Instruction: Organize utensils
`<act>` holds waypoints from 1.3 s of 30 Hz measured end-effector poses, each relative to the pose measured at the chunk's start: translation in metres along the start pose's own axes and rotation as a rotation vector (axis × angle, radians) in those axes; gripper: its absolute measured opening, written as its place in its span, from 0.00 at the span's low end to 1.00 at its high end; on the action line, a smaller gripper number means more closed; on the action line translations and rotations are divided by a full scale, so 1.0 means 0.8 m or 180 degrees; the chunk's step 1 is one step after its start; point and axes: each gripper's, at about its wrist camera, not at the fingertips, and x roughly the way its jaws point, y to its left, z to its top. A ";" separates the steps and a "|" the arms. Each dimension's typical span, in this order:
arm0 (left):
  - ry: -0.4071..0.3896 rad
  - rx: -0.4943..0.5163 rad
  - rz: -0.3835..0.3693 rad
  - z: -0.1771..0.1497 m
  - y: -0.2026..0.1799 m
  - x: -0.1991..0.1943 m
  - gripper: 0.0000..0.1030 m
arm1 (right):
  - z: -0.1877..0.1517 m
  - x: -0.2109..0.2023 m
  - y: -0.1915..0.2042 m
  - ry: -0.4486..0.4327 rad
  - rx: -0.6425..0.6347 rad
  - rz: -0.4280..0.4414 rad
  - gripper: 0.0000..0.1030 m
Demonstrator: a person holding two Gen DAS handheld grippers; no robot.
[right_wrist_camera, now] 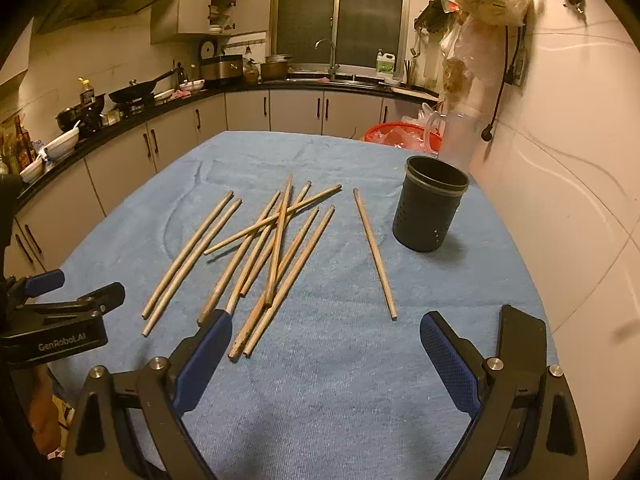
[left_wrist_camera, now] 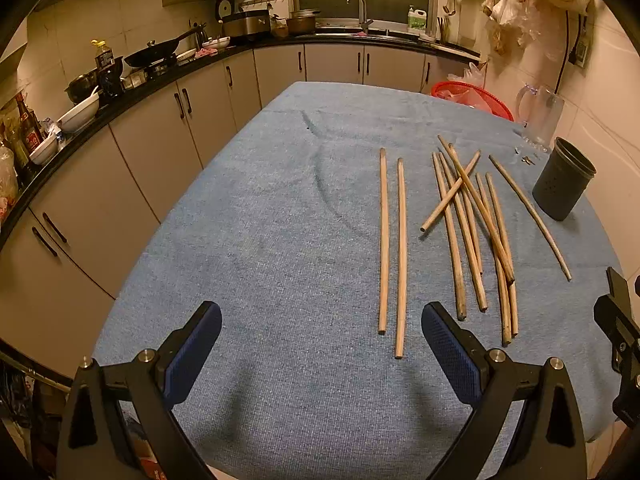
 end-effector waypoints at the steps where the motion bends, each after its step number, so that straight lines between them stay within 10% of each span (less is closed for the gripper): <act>1: 0.0000 0.0000 0.0001 0.000 0.000 0.000 0.97 | 0.000 0.000 0.000 0.0000 -0.0001 0.0000 0.94; 35: 0.0042 0.0057 -0.0074 -0.005 -0.003 -0.008 0.97 | 0.001 -0.005 -0.007 0.0036 0.0030 0.0134 0.93; 39: 0.0177 0.0141 -0.0028 -0.003 -0.003 0.004 0.97 | 0.015 0.003 -0.020 0.0152 0.0055 0.0305 0.73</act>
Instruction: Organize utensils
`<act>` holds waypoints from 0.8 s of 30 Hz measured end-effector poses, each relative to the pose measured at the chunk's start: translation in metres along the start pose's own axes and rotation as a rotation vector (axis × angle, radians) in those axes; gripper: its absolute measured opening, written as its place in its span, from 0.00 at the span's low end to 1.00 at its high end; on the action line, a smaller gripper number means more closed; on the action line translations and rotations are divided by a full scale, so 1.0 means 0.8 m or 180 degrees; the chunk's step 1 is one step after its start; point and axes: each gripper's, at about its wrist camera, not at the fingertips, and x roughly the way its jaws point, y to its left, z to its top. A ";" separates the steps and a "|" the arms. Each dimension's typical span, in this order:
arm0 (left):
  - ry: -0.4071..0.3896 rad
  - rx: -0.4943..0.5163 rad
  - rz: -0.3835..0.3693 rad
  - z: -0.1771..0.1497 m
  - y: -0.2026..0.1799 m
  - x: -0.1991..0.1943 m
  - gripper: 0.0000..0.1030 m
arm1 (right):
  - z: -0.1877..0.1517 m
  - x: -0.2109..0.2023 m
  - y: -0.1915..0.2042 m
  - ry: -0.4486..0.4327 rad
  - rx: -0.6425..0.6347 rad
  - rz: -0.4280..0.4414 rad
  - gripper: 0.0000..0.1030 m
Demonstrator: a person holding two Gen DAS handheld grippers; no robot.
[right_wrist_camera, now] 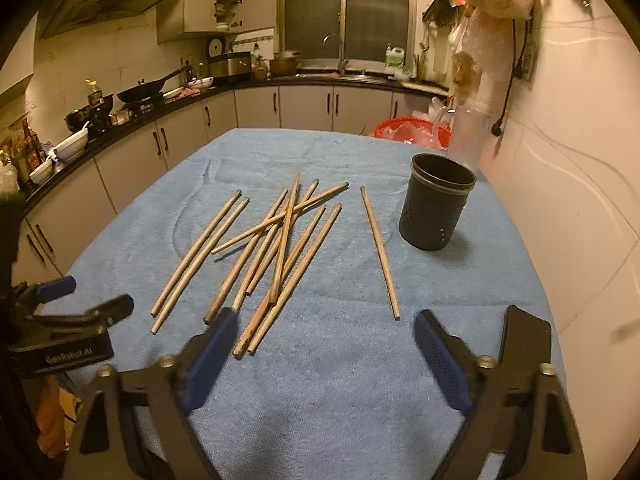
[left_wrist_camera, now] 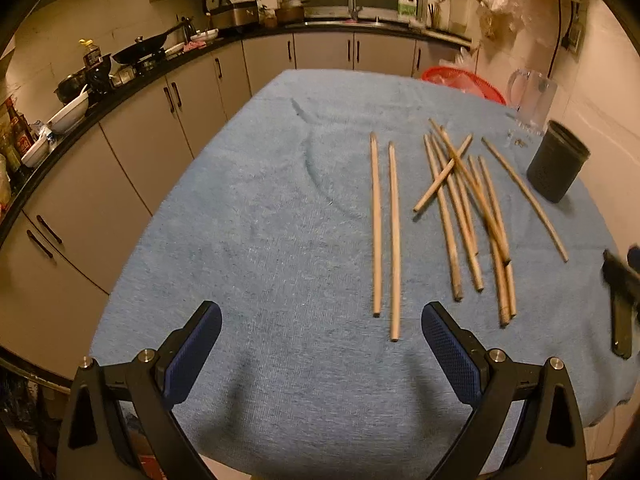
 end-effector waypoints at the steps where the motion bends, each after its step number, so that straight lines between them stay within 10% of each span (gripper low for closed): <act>1: 0.0006 0.0040 0.0037 0.005 0.001 0.002 0.97 | 0.008 0.004 -0.007 0.0075 0.0057 0.0123 0.66; 7: 0.0305 0.0037 -0.0150 0.059 0.022 0.024 0.68 | 0.071 0.025 -0.015 0.0273 0.0107 0.0568 0.62; 24: 0.1168 -0.0218 -0.0692 0.202 0.026 0.155 0.49 | 0.222 0.254 0.008 0.1118 0.0232 0.0862 0.24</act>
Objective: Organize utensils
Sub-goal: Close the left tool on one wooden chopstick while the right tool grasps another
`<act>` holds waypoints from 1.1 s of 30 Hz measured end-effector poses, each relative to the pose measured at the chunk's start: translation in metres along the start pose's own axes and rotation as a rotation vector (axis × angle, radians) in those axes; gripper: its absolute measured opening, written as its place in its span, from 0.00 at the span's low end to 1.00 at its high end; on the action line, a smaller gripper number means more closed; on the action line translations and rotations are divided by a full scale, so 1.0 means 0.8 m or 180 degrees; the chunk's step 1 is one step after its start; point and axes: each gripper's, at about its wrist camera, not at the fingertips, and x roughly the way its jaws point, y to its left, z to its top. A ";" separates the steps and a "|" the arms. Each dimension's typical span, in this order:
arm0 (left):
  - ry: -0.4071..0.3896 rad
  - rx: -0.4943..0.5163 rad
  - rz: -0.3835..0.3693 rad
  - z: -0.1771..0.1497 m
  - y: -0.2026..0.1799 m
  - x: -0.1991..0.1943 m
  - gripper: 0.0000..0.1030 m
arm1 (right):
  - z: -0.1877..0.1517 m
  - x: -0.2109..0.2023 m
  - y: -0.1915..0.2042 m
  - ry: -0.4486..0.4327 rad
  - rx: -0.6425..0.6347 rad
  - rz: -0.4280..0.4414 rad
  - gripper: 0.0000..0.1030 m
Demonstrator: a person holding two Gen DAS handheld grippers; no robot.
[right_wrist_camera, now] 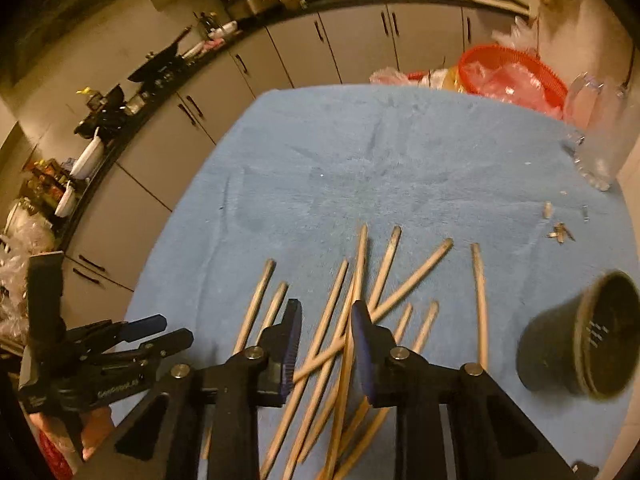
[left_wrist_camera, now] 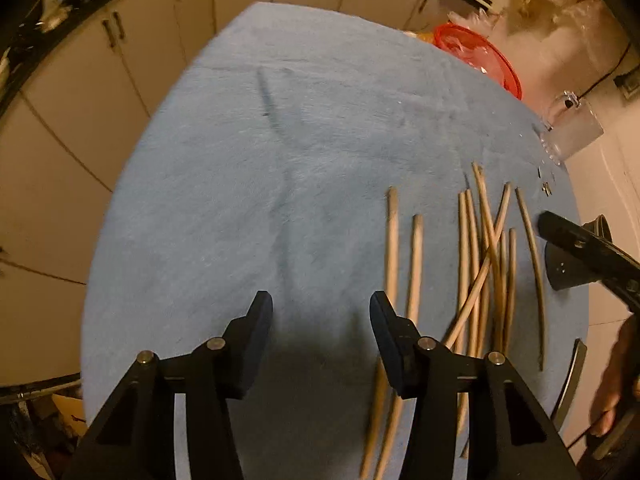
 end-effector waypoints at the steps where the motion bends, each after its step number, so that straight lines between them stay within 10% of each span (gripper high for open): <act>1: 0.0021 0.0022 -0.0018 0.005 -0.004 0.004 0.49 | 0.004 0.008 -0.002 0.0035 0.0016 0.0001 0.24; 27: 0.0067 0.0379 0.0356 0.076 -0.084 0.096 0.42 | 0.022 0.080 -0.014 0.0215 -0.0038 -0.0189 0.08; 33: -0.0060 0.0434 0.0574 0.087 -0.104 0.109 0.08 | 0.007 0.028 -0.011 -0.0019 -0.0044 -0.0166 0.07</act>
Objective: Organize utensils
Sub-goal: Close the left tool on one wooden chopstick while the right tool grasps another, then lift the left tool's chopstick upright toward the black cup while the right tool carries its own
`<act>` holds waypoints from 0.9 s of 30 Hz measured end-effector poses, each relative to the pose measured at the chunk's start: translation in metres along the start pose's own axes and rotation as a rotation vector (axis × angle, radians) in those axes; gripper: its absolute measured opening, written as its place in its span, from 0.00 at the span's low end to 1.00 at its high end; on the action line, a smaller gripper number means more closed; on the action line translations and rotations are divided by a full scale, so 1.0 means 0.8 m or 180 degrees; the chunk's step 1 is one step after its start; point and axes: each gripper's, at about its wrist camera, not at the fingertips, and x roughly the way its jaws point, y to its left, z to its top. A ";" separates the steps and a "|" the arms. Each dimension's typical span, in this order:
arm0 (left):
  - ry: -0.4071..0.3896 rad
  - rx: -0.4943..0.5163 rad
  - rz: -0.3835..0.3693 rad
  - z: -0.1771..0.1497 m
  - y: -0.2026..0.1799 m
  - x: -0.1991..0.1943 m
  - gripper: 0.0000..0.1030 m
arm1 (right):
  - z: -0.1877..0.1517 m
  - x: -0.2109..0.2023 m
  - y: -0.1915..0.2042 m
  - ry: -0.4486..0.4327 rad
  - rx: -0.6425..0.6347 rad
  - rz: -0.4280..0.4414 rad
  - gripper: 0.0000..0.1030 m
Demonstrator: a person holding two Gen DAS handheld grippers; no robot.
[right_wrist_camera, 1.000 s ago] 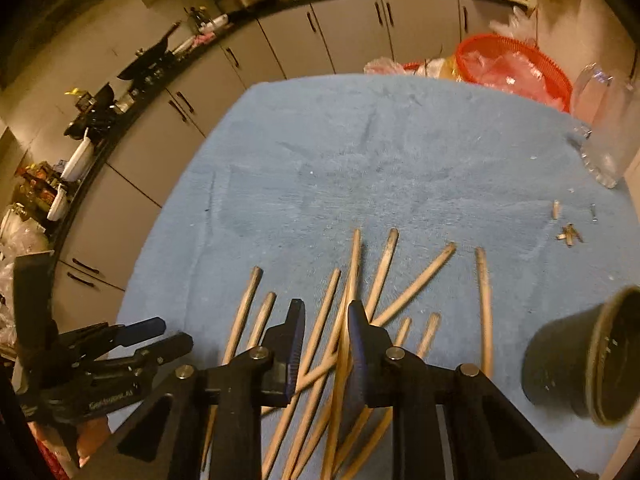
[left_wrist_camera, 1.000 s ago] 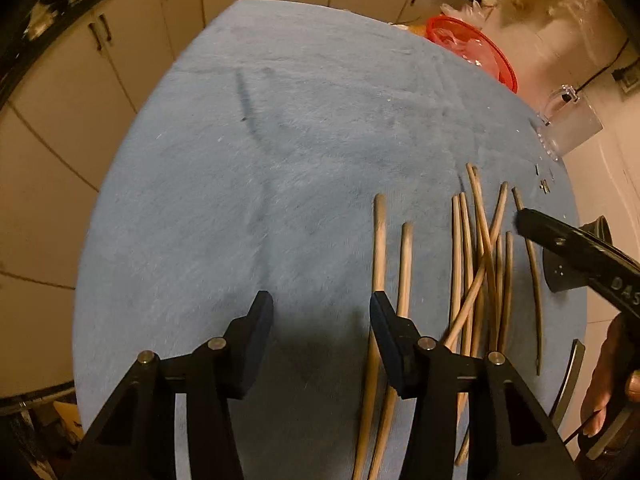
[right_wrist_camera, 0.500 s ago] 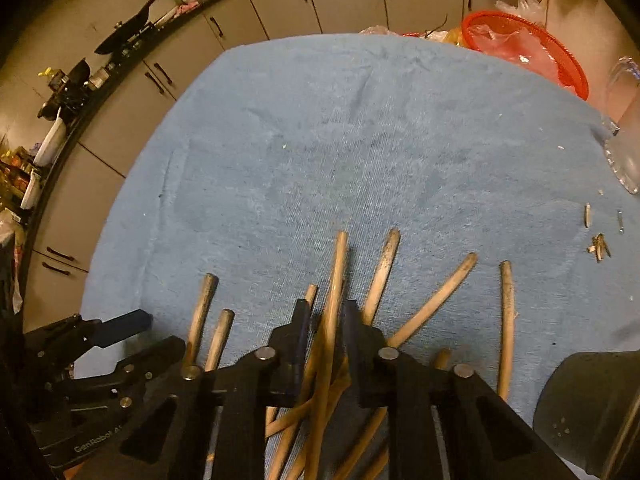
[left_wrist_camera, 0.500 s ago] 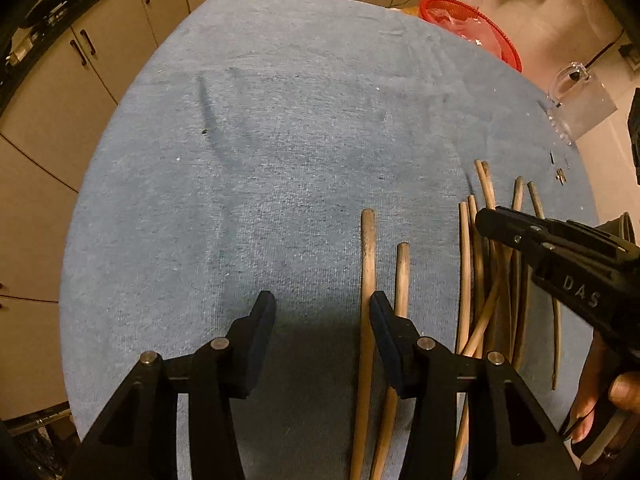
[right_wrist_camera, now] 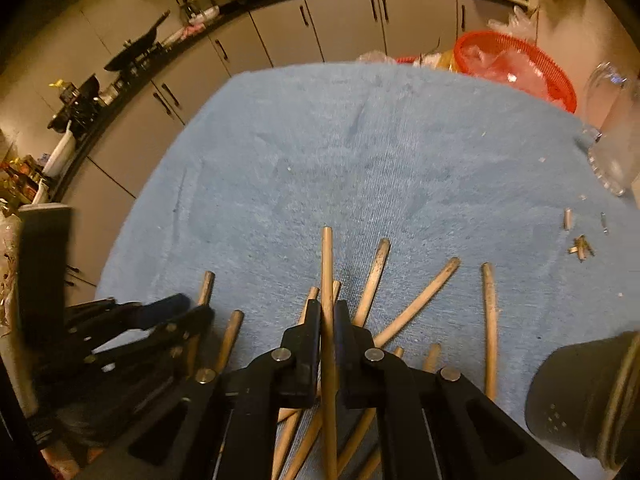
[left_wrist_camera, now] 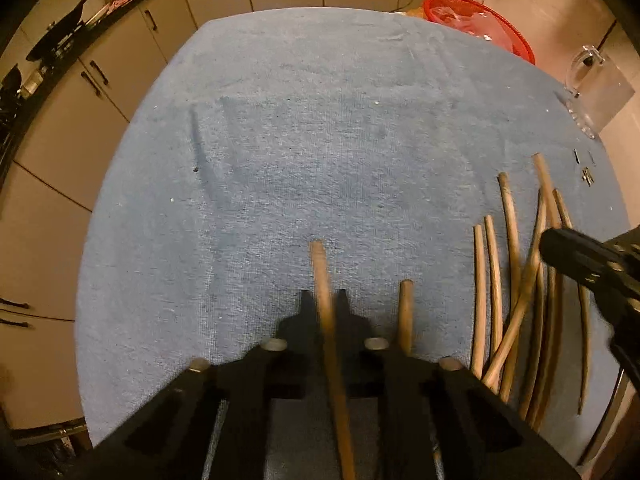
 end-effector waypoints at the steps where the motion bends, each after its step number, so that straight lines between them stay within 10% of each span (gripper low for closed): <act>1: -0.0013 0.0004 -0.0024 -0.001 -0.002 0.000 0.07 | -0.004 -0.002 0.004 -0.0044 -0.0008 0.0012 0.07; 27: -0.1400 -0.0024 -0.0475 -0.136 0.041 -0.252 0.07 | -0.160 -0.237 0.034 -0.1585 -0.0067 0.0293 0.07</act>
